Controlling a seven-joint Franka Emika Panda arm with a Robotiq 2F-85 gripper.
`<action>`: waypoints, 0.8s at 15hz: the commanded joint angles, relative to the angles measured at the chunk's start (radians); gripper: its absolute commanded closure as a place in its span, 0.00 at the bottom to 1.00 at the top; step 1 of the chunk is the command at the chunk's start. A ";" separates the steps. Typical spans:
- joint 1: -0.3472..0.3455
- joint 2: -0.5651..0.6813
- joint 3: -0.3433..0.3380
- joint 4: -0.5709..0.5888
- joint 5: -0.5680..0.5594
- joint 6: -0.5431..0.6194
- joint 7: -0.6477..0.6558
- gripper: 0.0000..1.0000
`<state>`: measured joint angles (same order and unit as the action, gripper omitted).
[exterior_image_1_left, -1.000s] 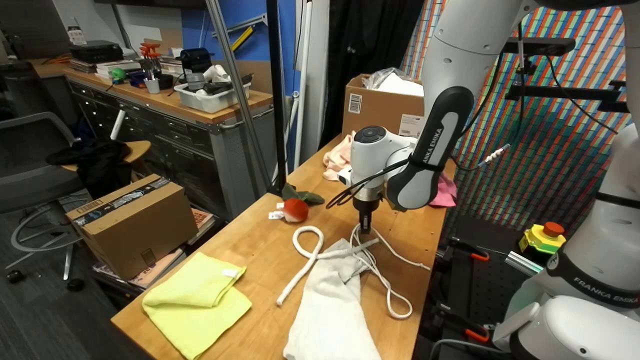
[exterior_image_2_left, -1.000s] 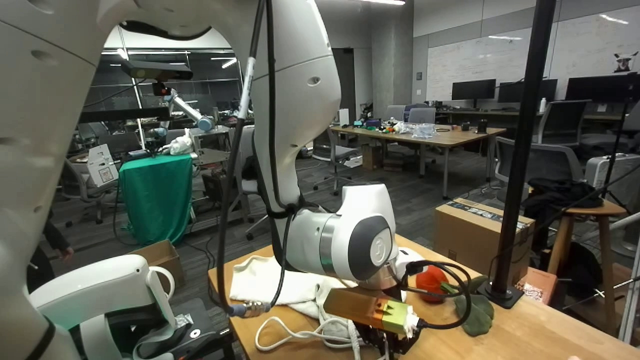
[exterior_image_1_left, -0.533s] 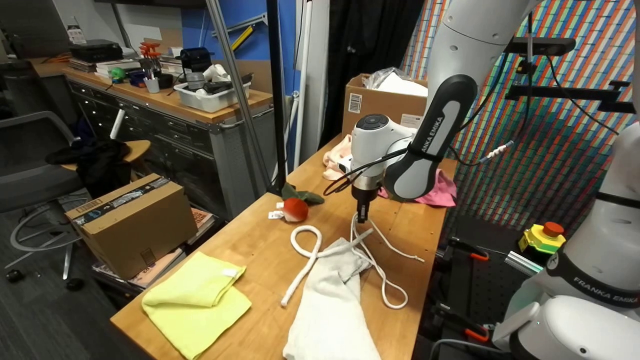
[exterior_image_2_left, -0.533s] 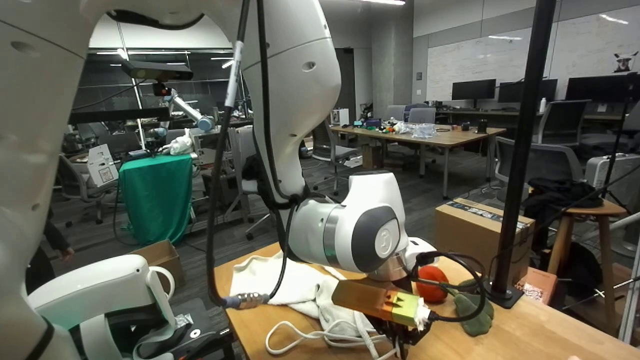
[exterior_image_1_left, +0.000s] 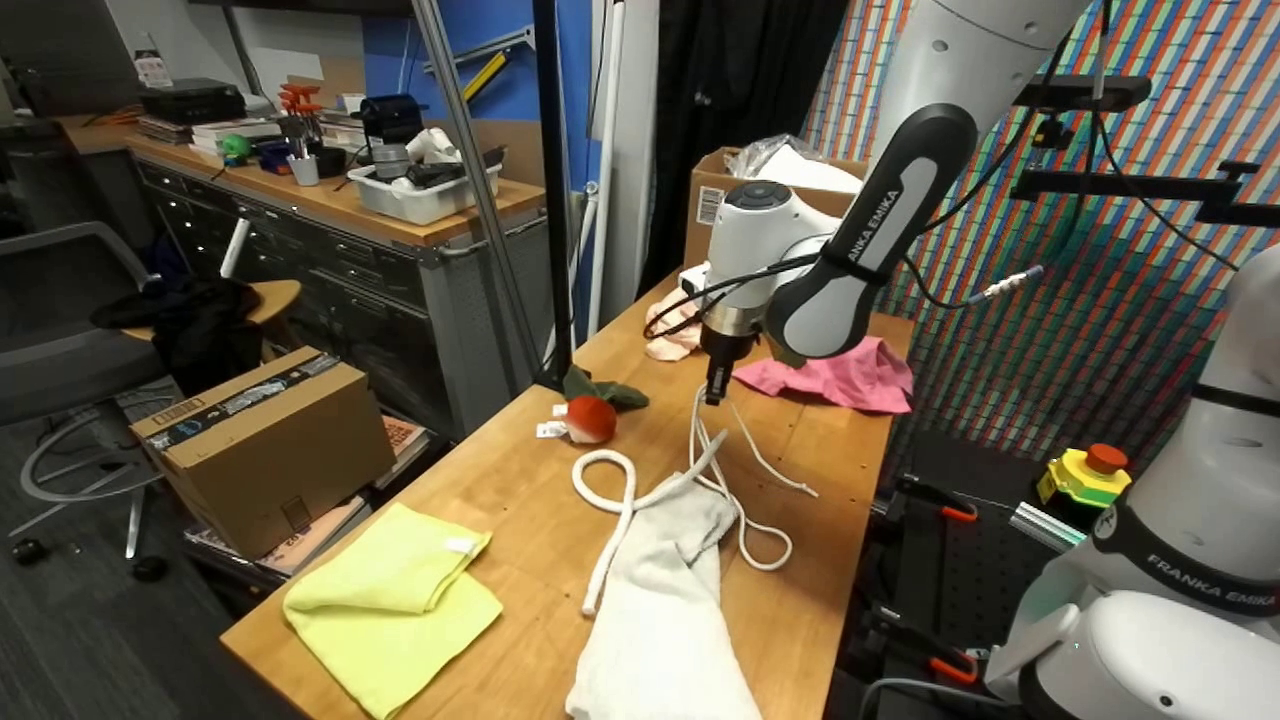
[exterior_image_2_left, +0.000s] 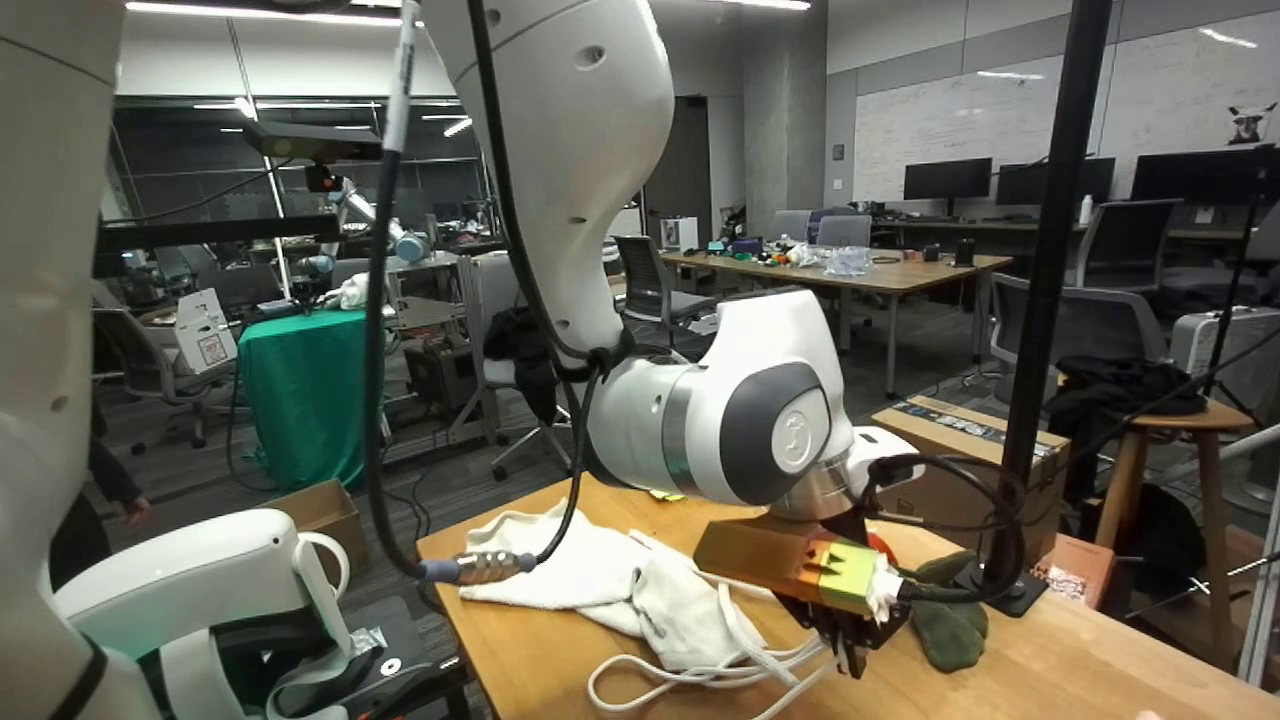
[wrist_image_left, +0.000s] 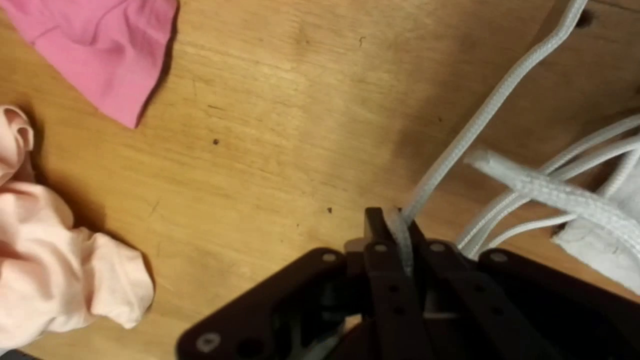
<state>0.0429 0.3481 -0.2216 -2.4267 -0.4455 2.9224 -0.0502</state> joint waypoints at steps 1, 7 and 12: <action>-0.021 -0.089 -0.015 -0.022 0.030 0.040 0.018 0.93; -0.010 -0.191 -0.095 -0.017 -0.015 0.110 0.137 0.93; 0.034 -0.238 -0.220 0.014 -0.155 0.182 0.338 0.92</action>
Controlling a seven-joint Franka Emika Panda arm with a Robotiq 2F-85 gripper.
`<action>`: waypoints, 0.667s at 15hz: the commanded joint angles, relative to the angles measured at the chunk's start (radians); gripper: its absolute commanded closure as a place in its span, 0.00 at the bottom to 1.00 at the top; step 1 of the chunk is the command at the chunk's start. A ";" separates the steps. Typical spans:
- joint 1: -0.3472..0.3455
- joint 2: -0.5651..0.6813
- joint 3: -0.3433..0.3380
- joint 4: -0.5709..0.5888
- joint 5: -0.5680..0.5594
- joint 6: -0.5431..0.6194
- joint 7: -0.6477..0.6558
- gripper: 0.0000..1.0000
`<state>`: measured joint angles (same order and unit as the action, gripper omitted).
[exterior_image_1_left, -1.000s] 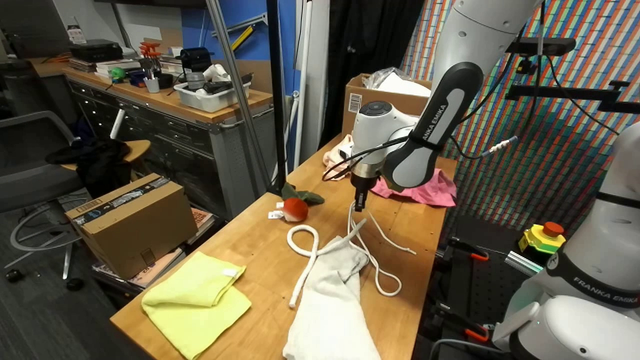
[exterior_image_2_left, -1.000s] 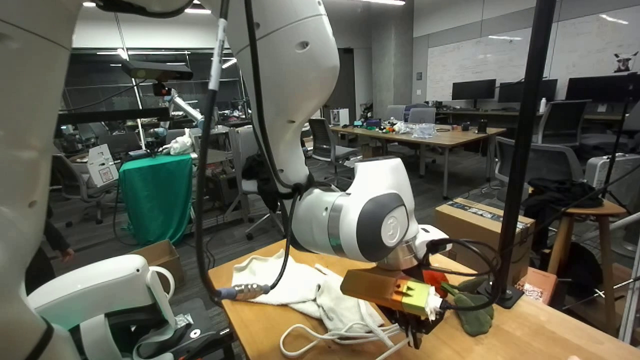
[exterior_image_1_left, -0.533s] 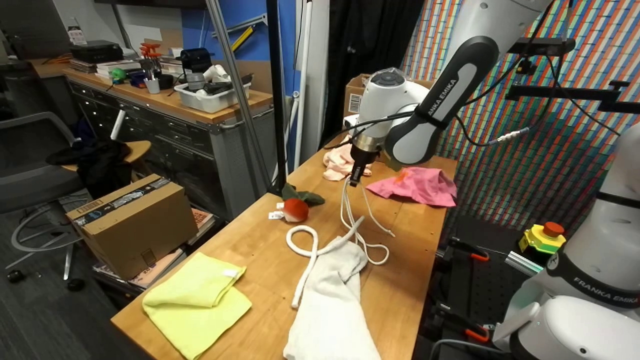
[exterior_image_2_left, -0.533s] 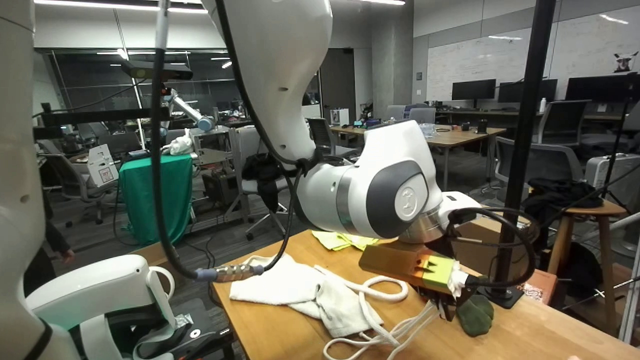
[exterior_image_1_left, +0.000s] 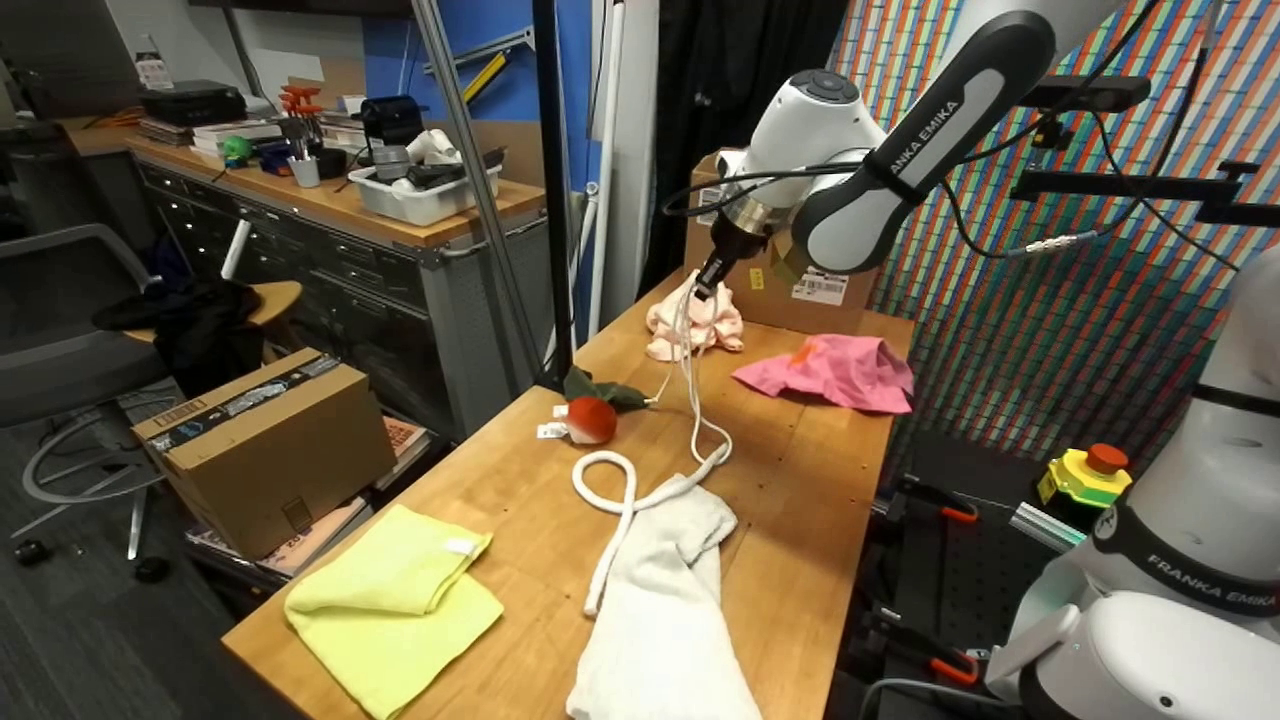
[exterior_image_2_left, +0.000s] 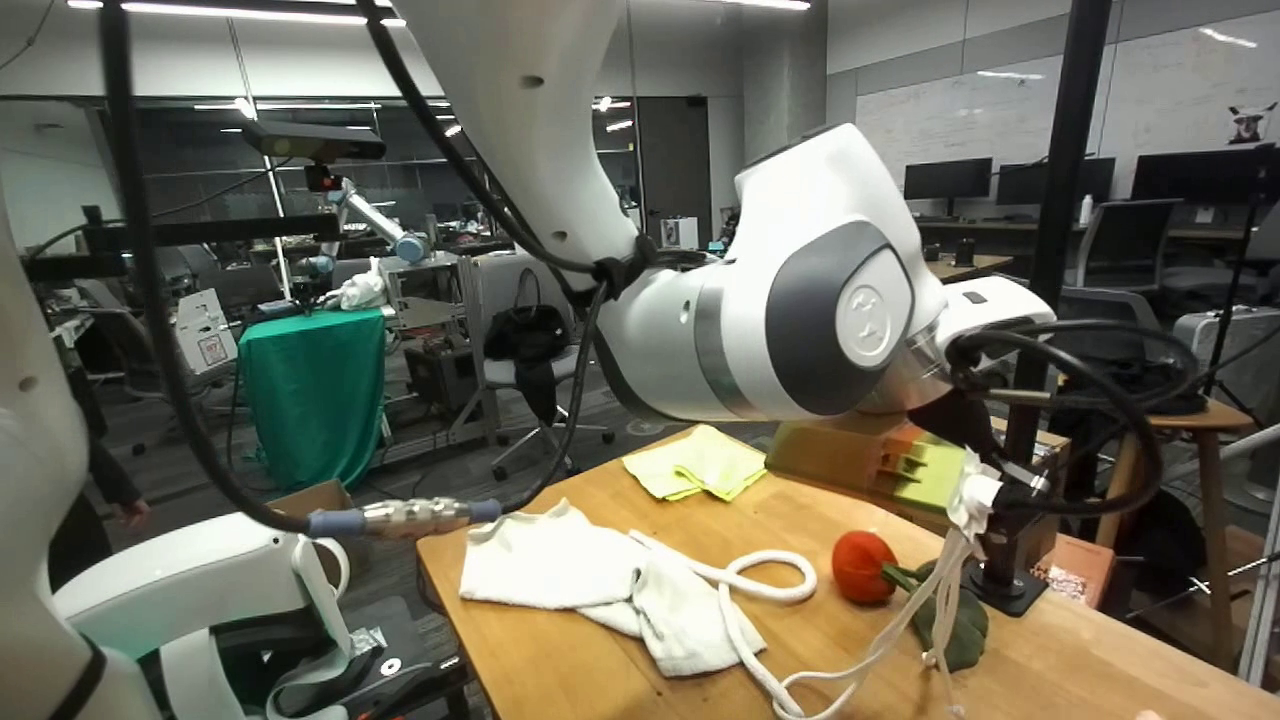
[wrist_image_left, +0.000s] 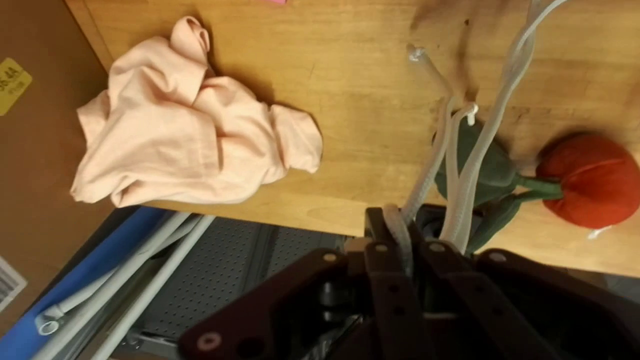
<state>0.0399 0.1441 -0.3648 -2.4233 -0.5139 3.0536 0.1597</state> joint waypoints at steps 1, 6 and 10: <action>0.043 -0.039 -0.097 0.017 -0.114 0.059 0.167 0.93; 0.069 -0.037 -0.155 0.020 -0.243 0.074 0.289 0.93; 0.084 -0.010 -0.156 -0.004 -0.330 0.062 0.312 0.93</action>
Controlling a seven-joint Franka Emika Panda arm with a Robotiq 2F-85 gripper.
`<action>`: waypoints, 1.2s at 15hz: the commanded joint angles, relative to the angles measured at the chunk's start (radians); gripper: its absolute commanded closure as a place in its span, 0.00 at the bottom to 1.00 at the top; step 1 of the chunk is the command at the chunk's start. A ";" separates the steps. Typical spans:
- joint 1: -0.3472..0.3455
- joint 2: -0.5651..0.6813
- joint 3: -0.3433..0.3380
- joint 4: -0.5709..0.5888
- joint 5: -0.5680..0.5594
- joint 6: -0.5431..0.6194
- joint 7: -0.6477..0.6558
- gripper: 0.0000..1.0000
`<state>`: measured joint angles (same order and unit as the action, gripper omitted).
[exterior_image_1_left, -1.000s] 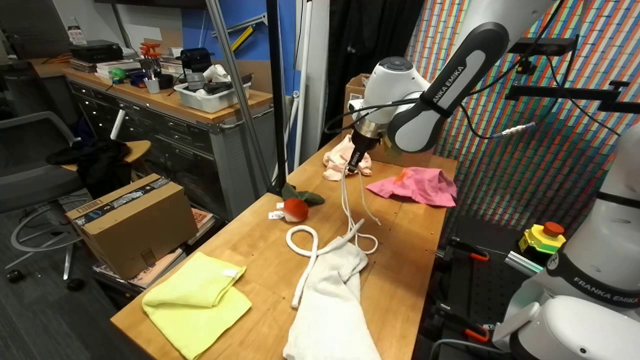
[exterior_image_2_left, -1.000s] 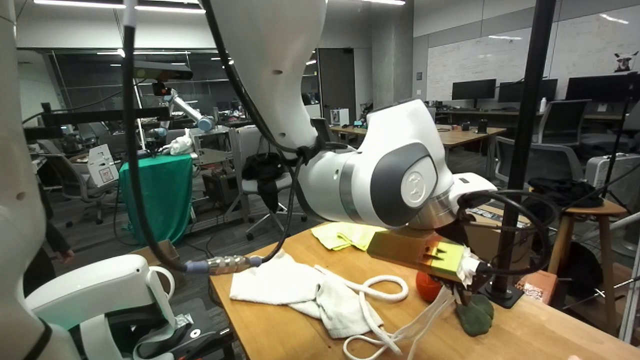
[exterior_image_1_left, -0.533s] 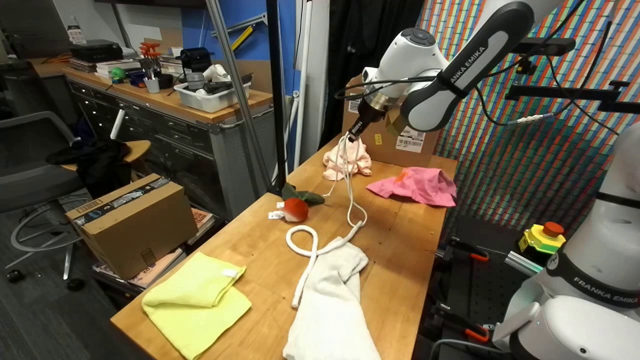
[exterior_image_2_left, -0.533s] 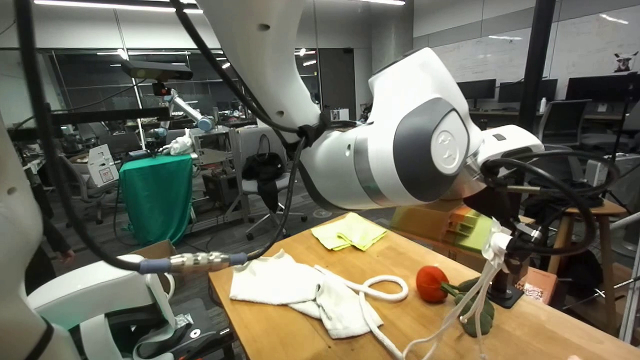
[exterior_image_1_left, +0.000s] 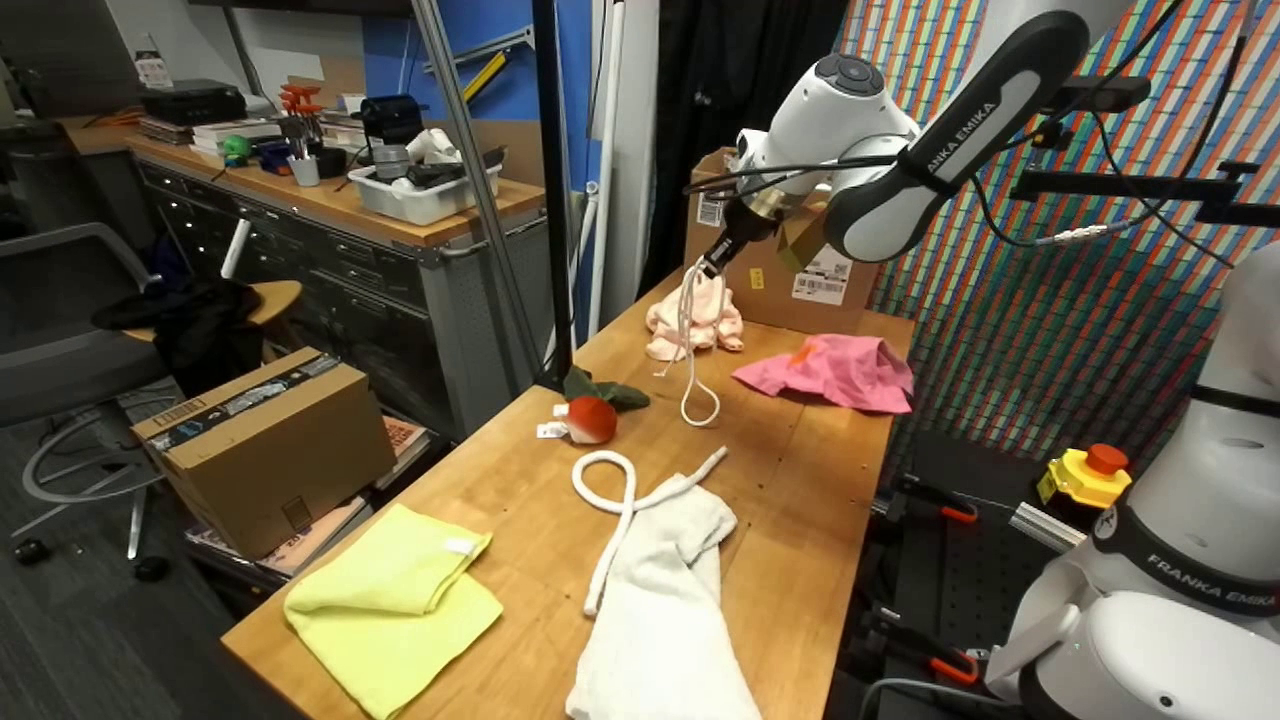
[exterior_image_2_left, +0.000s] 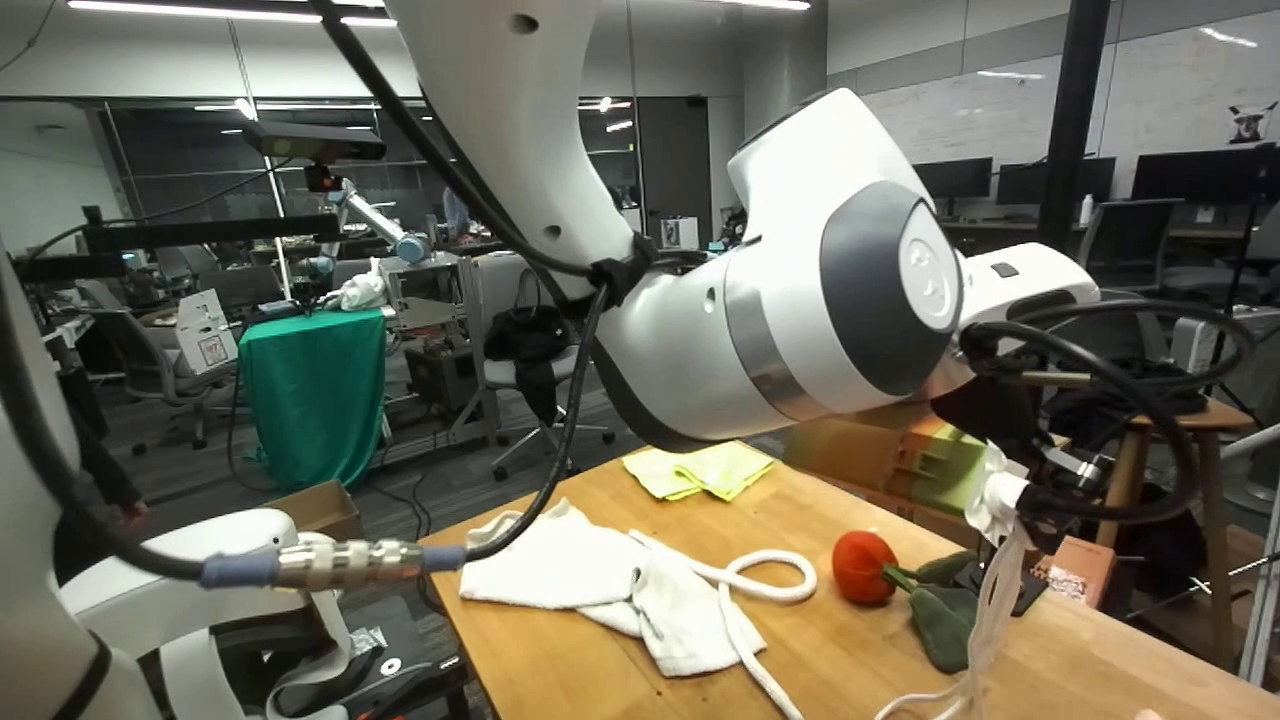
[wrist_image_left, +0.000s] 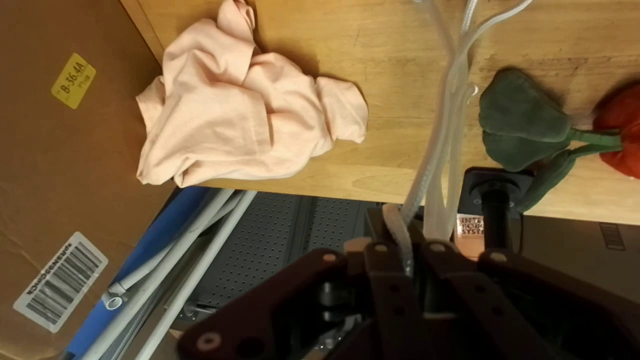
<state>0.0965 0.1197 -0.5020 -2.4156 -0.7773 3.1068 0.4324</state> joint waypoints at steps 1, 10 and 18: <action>0.032 0.023 -0.016 -0.021 -0.084 0.005 0.038 0.93; 0.021 0.092 0.010 -0.129 -0.102 -0.137 -0.082 0.93; -0.124 0.073 0.164 -0.260 0.084 -0.252 -0.426 0.93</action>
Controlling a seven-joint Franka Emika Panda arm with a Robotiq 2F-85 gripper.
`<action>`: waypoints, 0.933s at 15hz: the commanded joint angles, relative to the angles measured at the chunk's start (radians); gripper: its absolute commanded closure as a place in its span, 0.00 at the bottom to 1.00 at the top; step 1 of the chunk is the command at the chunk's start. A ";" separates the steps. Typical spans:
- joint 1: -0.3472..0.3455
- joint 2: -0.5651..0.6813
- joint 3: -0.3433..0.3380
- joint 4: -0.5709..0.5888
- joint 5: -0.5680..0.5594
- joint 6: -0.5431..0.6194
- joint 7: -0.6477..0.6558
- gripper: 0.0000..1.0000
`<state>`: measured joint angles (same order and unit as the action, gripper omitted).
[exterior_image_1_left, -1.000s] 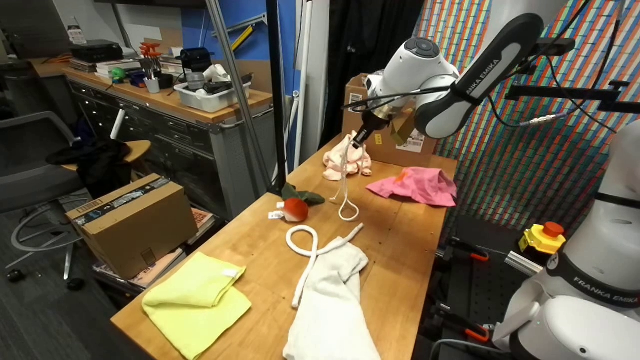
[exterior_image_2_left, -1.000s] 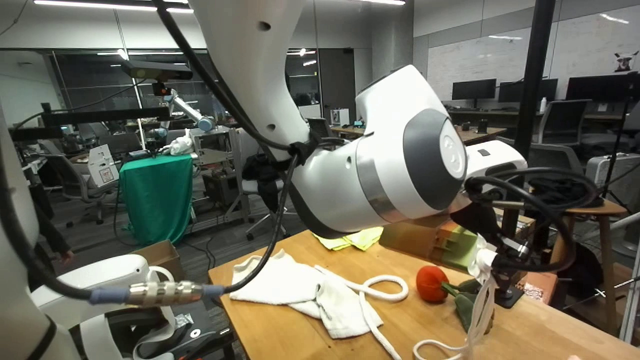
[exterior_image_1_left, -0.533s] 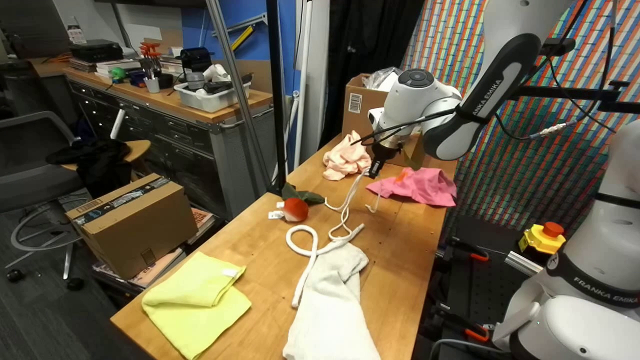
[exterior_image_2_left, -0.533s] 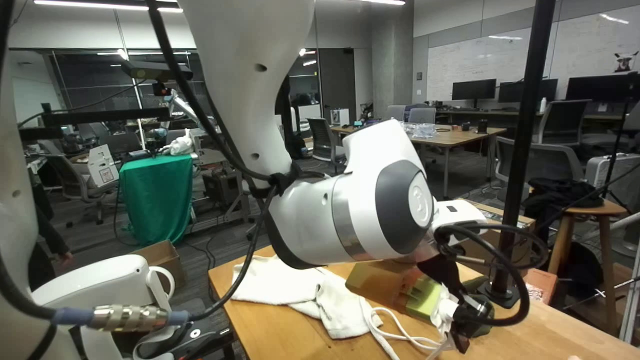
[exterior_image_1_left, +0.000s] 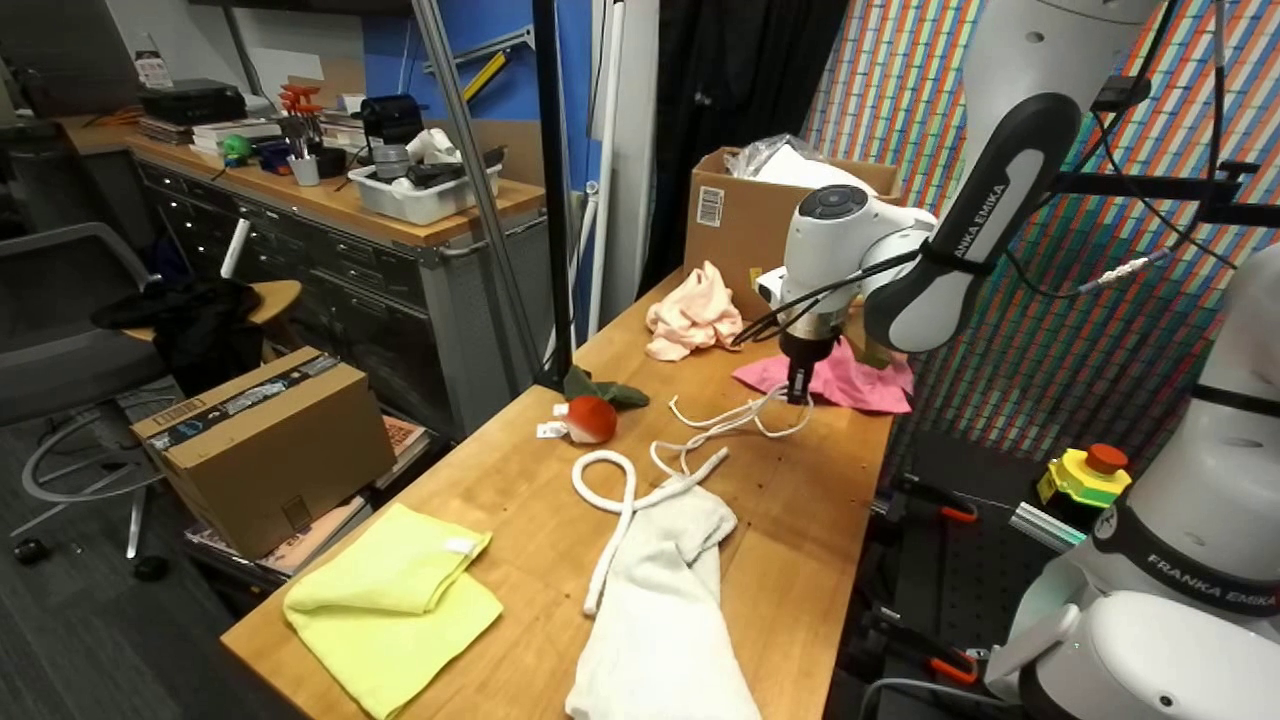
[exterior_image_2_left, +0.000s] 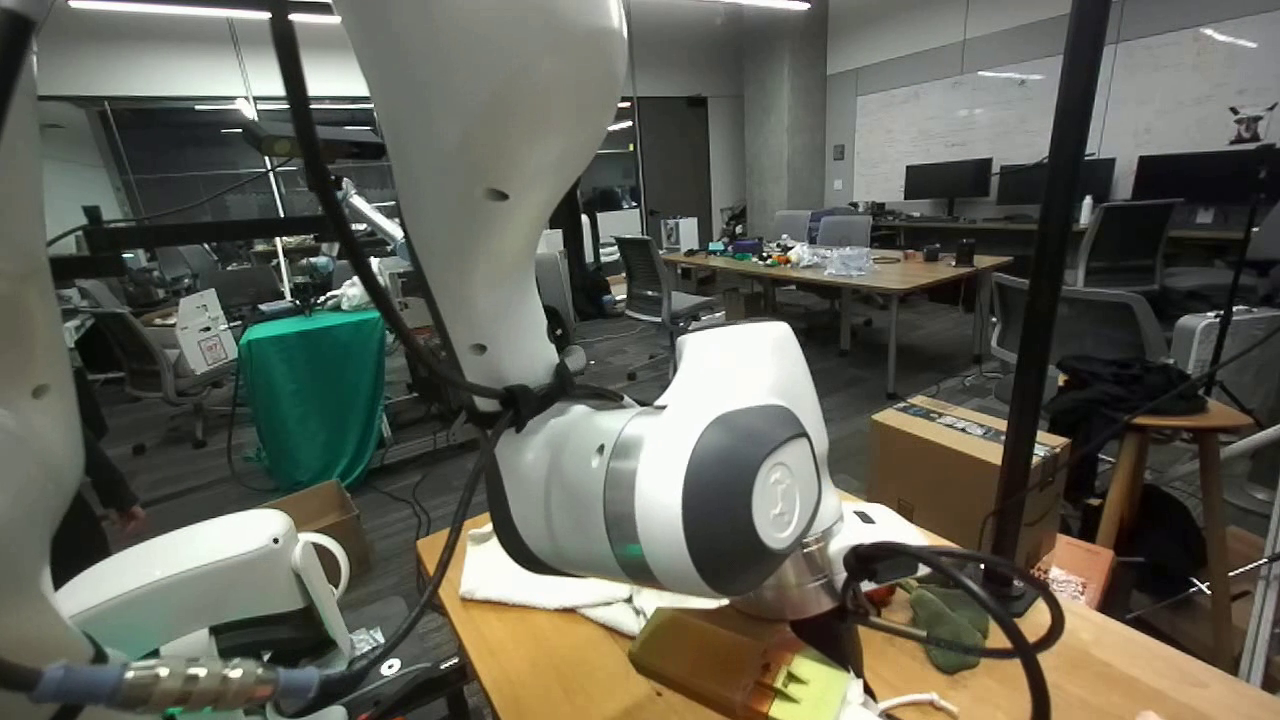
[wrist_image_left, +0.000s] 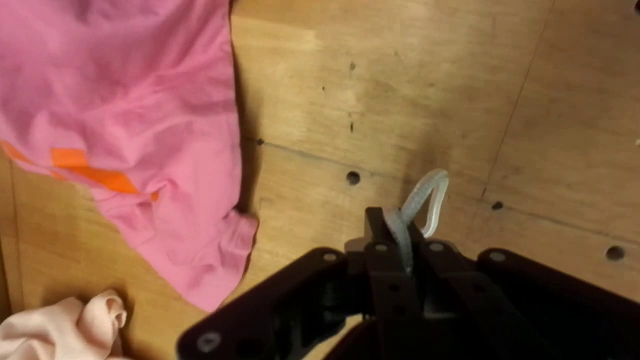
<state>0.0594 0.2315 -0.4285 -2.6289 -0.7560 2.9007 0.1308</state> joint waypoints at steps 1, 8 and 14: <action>-0.106 -0.040 0.116 -0.057 0.100 -0.066 -0.173 0.92; -0.190 -0.059 0.254 -0.069 0.349 -0.229 -0.443 0.93; -0.172 -0.081 0.265 -0.045 0.345 -0.287 -0.433 0.42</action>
<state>-0.1071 0.1941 -0.1805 -2.6755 -0.4261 2.6578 -0.2759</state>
